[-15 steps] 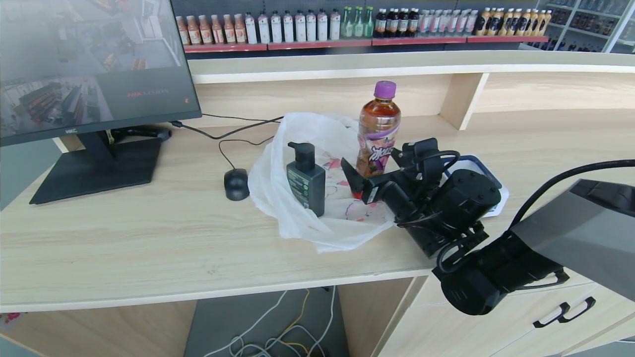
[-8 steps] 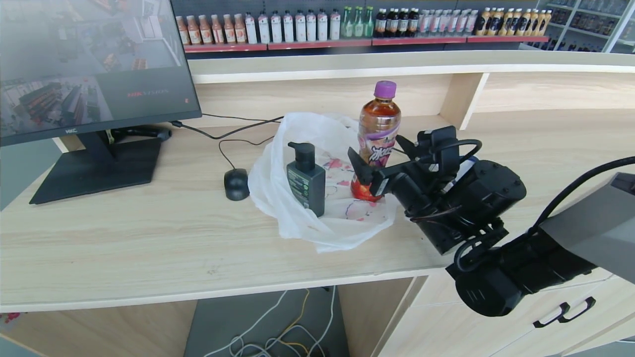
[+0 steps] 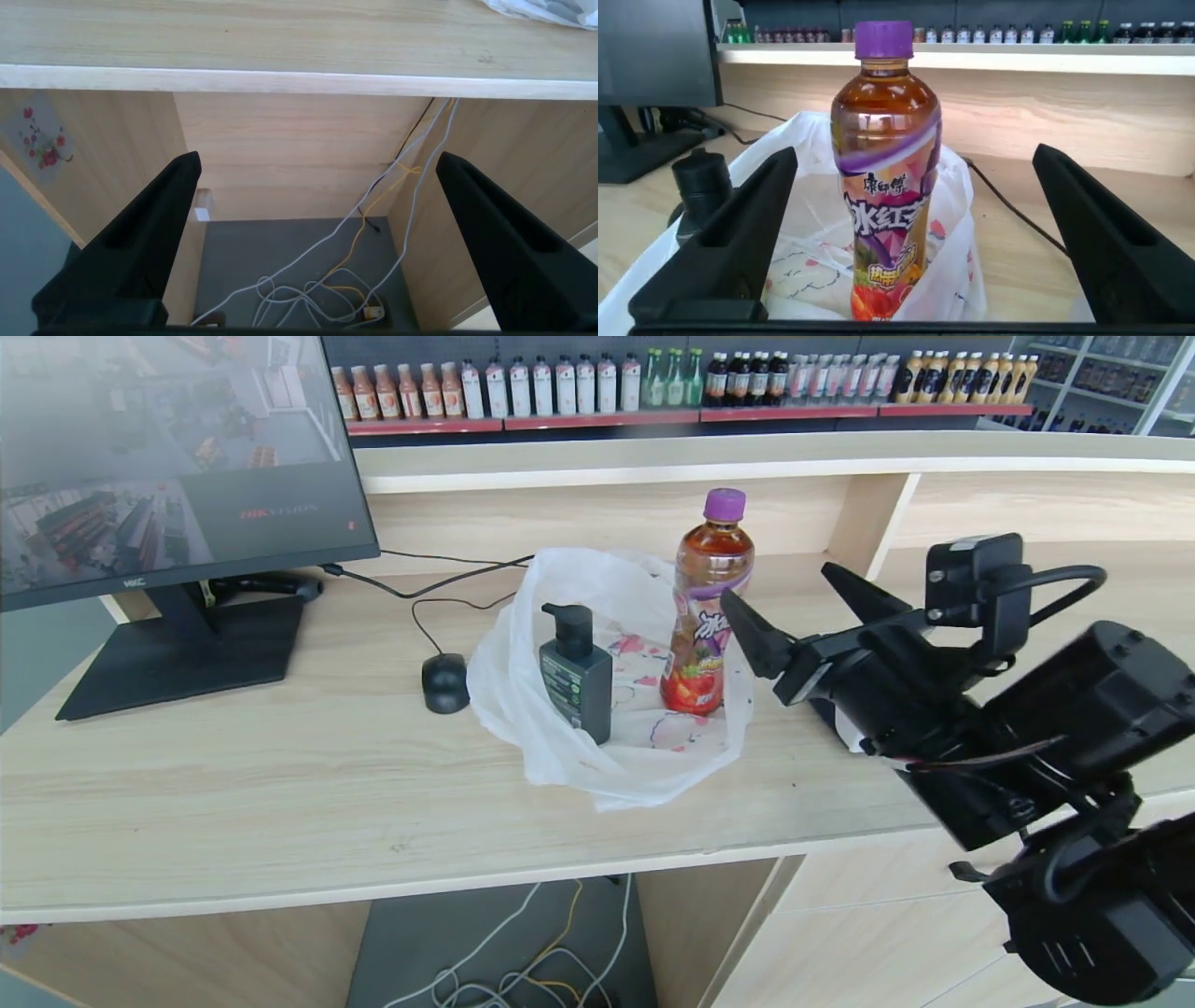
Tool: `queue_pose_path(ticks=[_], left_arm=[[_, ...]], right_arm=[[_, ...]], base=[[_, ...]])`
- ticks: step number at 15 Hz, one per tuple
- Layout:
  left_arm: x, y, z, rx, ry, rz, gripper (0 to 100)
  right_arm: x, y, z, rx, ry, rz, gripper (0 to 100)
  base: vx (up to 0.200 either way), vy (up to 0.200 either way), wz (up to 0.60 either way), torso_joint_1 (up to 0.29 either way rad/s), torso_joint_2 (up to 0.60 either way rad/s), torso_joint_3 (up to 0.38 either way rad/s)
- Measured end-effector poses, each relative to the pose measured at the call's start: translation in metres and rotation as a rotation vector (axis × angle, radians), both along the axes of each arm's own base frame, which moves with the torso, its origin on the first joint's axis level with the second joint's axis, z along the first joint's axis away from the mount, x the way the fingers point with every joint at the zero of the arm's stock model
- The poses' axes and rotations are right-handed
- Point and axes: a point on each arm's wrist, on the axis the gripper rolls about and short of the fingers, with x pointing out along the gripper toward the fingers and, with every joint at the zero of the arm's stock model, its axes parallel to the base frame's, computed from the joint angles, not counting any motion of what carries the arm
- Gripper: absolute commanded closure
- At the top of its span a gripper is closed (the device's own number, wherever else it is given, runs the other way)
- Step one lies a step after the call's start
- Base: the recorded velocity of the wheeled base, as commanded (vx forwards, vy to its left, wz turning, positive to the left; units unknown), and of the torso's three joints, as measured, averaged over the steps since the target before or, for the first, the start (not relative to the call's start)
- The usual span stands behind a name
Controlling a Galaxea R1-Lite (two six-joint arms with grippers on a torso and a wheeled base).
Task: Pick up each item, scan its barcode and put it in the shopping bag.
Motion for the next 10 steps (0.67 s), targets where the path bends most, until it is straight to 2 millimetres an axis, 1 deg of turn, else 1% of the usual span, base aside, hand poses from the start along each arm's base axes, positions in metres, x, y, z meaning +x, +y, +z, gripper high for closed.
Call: queue_pose_path(ticks=[3,5,6,8,10], left_arm=[[0.000,0.000,0.000,0.000,0.000,0.000,0],[0.000,0.000,0.000,0.000,0.000,0.000,0],[0.000,0.000,0.000,0.001,0.000,0.000,0],[0.000,0.000,0.000,0.003,0.000,0.000,0],[0.000,0.000,0.000,0.003,0.000,0.000,0]], right_arm=[[-0.039,-0.026,0.014,0.014,-0.027,-0.005,0],[-0.073,-0.050,0.017,0.015,-0.043,-0.017,0],[-0.091,-0.062,0.012,0.007,-0.035,-0.023,0],[-0.126,-0.086,-0.006,-0.014,-0.004,-0.037,0],[-0.152,-0.103,-0.018,-0.030,0.025,-0.050,0]], base=[[0.000,0.000,0.00,0.000,0.00,0.000],[0.000,0.000,0.00,0.000,0.00,0.000],[0.000,0.000,0.00,0.000,0.00,0.000],[0.000,0.000,0.00,0.000,0.00,0.000],[0.000,0.000,0.00,0.000,0.00,0.000]])
